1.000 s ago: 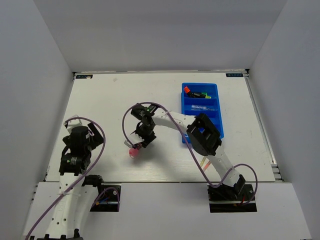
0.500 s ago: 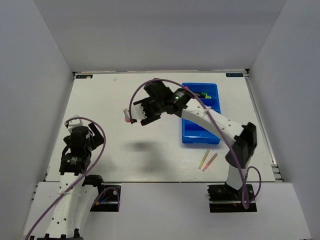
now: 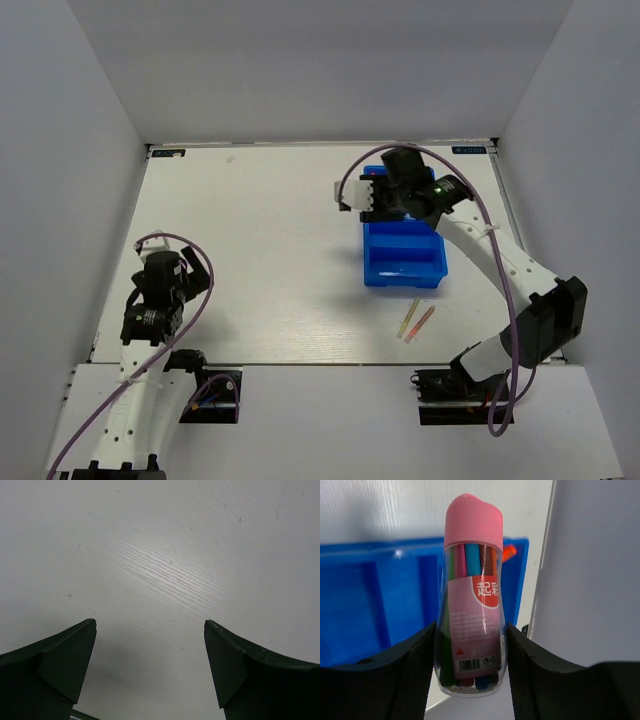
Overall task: Sort the stationery into containers
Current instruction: Place the stationery into the container
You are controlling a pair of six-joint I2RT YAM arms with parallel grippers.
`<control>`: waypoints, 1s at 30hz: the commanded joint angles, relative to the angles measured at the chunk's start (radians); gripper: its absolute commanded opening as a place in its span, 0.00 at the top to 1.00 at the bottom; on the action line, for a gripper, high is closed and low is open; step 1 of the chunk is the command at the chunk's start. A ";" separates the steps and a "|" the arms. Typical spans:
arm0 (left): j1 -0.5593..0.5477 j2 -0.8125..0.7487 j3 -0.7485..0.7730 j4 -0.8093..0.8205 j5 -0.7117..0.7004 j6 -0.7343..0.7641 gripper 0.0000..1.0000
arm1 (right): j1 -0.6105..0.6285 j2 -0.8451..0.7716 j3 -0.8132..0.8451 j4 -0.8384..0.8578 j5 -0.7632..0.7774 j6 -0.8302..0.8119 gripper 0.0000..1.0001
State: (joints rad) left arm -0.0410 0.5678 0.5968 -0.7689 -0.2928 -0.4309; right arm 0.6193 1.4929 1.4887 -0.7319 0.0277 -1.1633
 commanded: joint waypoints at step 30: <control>-0.006 0.041 -0.021 0.095 0.190 0.046 0.00 | -0.392 0.069 -0.288 0.039 -0.336 -0.177 0.28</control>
State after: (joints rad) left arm -0.0414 0.6182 0.5938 -0.7395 -0.1898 -0.4175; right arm 0.2405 1.5673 1.1622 -0.7021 -0.2710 -1.3258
